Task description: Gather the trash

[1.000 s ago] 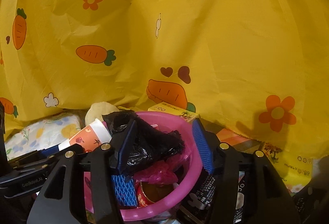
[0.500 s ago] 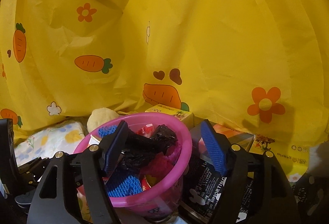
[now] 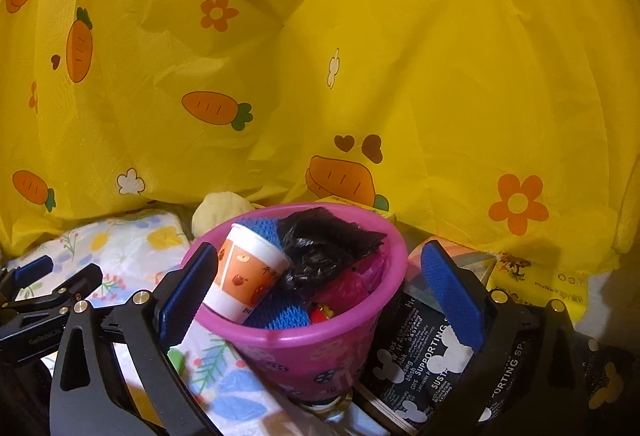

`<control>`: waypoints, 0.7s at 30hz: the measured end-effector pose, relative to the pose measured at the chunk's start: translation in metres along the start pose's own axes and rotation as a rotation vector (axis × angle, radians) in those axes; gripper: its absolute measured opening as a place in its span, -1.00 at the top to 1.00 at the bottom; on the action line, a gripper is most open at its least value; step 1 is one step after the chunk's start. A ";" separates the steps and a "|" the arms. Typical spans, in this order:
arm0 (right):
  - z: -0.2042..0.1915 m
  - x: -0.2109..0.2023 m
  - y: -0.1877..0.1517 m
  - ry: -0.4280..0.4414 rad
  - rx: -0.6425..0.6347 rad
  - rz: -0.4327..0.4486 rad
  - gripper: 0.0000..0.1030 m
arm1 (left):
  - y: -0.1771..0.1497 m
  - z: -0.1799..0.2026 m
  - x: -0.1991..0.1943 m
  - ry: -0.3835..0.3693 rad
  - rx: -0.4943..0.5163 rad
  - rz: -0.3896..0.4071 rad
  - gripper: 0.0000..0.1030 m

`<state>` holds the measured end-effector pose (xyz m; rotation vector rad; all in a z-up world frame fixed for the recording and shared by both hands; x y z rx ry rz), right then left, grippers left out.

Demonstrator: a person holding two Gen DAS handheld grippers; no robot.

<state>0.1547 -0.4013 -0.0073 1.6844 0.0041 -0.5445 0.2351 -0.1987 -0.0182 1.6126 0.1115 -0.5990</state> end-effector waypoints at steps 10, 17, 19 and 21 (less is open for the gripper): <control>-0.055 -0.050 -0.035 0.048 -0.052 -0.020 -0.89 | -0.039 -0.040 -0.071 0.077 -0.010 0.034 -0.89; -0.082 -0.089 -0.055 0.089 -0.067 -0.020 -0.89 | -0.060 -0.068 -0.112 0.116 -0.040 0.045 -0.89; -0.089 -0.099 -0.061 0.101 -0.073 -0.024 -0.89 | -0.065 -0.074 -0.121 0.122 -0.046 0.048 -0.89; -0.094 -0.107 -0.066 0.105 -0.083 -0.026 -0.89 | -0.070 -0.080 -0.130 0.135 -0.052 0.052 -0.89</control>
Point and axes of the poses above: each gripper's, at about its wrist camera, not at the fingertips, and x roughly the way its jaws point, z to its right, y to its top, the point moved 7 cm from there along x, roughly the way its jaws point, and after that the axes turned 1 degree about z, right-handed, at the moved point
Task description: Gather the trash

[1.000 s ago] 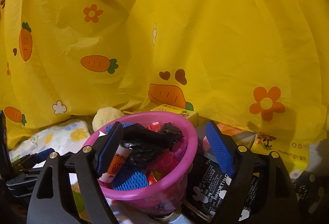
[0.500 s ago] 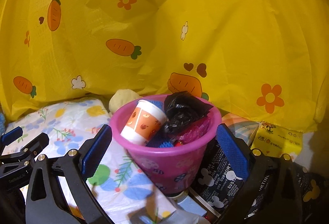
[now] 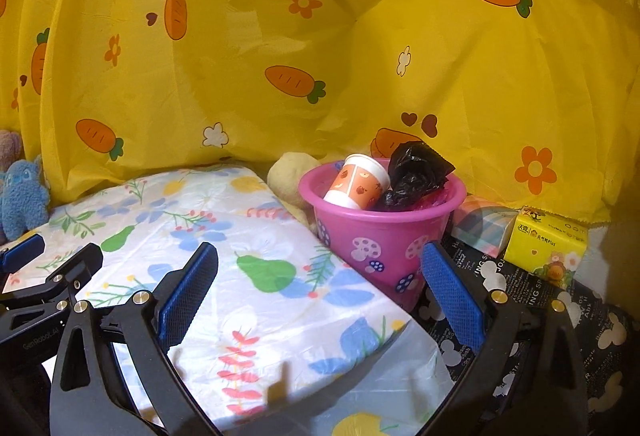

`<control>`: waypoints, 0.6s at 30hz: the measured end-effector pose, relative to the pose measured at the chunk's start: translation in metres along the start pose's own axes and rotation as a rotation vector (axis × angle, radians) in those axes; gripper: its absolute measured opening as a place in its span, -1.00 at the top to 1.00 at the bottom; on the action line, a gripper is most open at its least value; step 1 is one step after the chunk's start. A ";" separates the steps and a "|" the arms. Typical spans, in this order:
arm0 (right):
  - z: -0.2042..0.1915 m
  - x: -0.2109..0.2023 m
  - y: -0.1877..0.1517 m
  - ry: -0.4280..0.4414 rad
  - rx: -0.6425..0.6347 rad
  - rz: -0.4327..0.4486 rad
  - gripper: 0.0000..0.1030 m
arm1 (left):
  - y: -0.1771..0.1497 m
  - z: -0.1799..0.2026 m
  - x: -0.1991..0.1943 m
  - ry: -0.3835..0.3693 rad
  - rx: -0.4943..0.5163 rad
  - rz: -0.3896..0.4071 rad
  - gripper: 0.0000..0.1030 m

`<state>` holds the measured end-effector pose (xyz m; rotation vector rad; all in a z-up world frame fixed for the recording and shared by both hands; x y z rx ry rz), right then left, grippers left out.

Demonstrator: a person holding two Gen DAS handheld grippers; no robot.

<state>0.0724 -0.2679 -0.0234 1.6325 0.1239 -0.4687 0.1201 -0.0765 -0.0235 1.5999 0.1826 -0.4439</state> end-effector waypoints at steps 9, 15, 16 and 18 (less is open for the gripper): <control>-0.019 -0.020 -0.013 0.020 -0.013 -0.003 -0.89 | -0.019 -0.017 -0.016 0.007 -0.031 -0.020 -0.89; -0.020 -0.029 -0.012 0.020 -0.014 0.022 -0.89 | -0.021 -0.017 -0.020 0.000 -0.033 -0.019 -0.89; -0.019 -0.030 -0.011 0.019 -0.015 0.026 -0.89 | -0.020 -0.016 -0.021 -0.002 -0.034 -0.017 -0.89; -0.020 -0.031 -0.011 0.016 -0.017 0.031 -0.89 | -0.020 -0.014 -0.022 -0.004 -0.032 -0.015 -0.89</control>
Point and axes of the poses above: each gripper's, at about its wrist camera, not at the fingertips, and x roughly the way its jaws point, z to its right, y to its top, the point moved 7 cm from there along x, roughly the way its jaws point, and after that the axes turned 1 degree about z, right-handed, at the moved point
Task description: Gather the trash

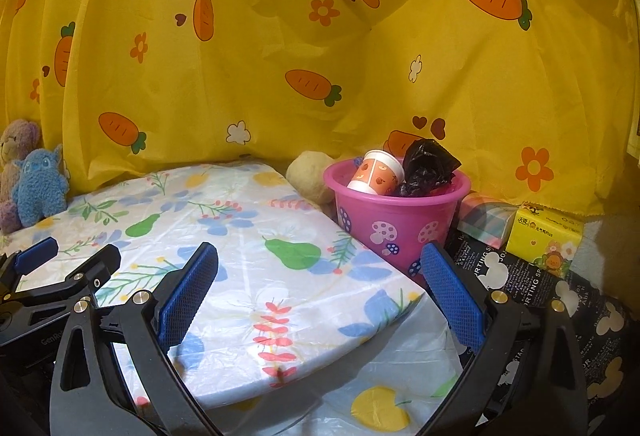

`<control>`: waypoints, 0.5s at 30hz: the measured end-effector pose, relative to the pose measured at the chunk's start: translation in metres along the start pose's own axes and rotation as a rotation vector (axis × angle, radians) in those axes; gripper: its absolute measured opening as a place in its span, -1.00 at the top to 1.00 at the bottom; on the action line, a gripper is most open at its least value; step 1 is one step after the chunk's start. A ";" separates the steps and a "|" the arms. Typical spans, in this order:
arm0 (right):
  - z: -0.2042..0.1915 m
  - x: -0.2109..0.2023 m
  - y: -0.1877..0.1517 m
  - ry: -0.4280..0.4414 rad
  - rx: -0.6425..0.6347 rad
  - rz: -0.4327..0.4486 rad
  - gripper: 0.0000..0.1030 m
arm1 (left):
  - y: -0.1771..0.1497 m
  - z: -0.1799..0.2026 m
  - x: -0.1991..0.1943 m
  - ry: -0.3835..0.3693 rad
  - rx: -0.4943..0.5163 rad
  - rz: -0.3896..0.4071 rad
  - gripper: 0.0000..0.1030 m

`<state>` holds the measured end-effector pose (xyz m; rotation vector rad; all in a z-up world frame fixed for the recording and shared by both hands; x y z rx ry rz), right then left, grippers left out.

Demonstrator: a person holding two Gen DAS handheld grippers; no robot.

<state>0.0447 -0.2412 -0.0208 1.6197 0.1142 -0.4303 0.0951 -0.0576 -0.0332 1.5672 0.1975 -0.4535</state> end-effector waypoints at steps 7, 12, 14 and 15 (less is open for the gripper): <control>0.000 -0.001 0.000 0.003 0.003 0.000 -0.89 | 0.000 0.001 -0.001 0.000 0.003 0.003 -0.89; -0.001 -0.002 0.001 0.007 0.002 0.004 -0.89 | 0.001 0.000 -0.002 0.001 0.000 0.005 -0.89; -0.002 -0.002 0.002 0.009 0.000 0.005 -0.89 | 0.003 -0.001 -0.002 0.002 -0.002 0.008 -0.89; -0.002 -0.002 0.002 0.011 0.001 0.004 -0.89 | 0.003 -0.002 -0.003 0.002 -0.002 0.010 -0.89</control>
Point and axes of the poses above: each gripper's, at about its wrist camera, not at the fingertips, and x roughly the way its jaws point, z to its right, y to its top, the point moved 7 cm from there along x, roughly the way its jaws point, and after that the axes turned 1 degree about z, right-handed, at the moved point
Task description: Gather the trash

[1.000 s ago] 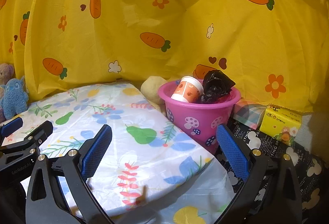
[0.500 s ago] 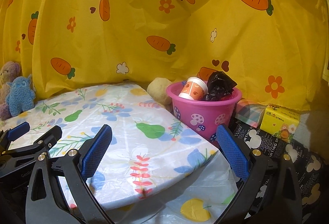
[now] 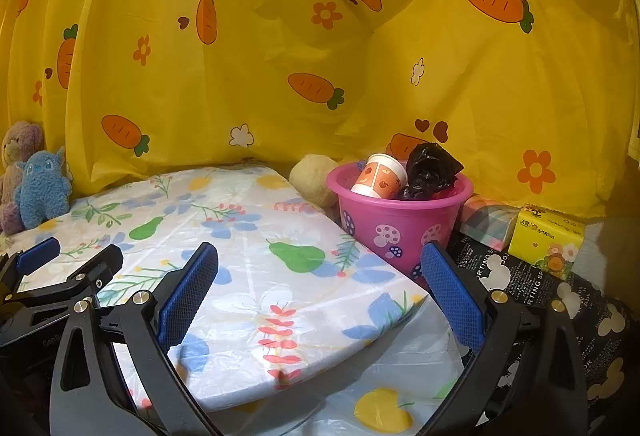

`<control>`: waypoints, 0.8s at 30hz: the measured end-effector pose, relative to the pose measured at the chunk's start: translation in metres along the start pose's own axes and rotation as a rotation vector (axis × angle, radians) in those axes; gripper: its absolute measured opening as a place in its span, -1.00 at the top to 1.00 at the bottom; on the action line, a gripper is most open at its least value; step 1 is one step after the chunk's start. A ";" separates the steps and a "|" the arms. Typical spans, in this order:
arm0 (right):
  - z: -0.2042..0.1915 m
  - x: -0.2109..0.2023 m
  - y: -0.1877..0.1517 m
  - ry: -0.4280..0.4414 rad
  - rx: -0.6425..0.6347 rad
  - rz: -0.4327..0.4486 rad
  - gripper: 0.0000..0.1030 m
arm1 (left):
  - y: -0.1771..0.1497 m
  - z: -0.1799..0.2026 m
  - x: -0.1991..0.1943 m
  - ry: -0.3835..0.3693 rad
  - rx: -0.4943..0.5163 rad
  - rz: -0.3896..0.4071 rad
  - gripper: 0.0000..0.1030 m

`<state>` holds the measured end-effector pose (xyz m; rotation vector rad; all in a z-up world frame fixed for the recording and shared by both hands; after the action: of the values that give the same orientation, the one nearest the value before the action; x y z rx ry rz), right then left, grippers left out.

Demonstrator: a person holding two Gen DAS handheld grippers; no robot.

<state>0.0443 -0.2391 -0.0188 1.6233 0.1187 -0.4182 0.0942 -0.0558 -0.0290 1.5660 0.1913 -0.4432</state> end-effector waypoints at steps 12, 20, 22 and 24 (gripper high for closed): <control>-0.007 0.000 0.002 0.011 -0.004 0.004 -0.89 | 0.004 -0.002 -0.003 0.001 -0.001 0.010 -0.89; -0.007 0.001 0.003 0.014 -0.005 0.005 -0.89 | 0.005 -0.001 -0.004 0.000 -0.002 0.011 -0.89; -0.008 0.002 0.003 0.015 -0.005 0.004 -0.89 | 0.005 -0.001 -0.004 0.001 -0.002 0.012 -0.89; -0.008 0.001 0.003 0.015 -0.005 0.003 -0.89 | 0.005 -0.001 -0.004 -0.001 -0.003 0.010 -0.89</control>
<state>0.0475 -0.2319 -0.0161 1.6221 0.1286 -0.4033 0.0929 -0.0542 -0.0229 1.5629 0.1834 -0.4354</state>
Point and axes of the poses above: each gripper's, at about its wrist camera, not at the fingertips, and x roughly the way its jaws point, z to its right, y to its top, the point moved 7 cm from there along x, roughly the way its jaws point, and after that the axes turned 1 degree about z, right-handed, at the moved point
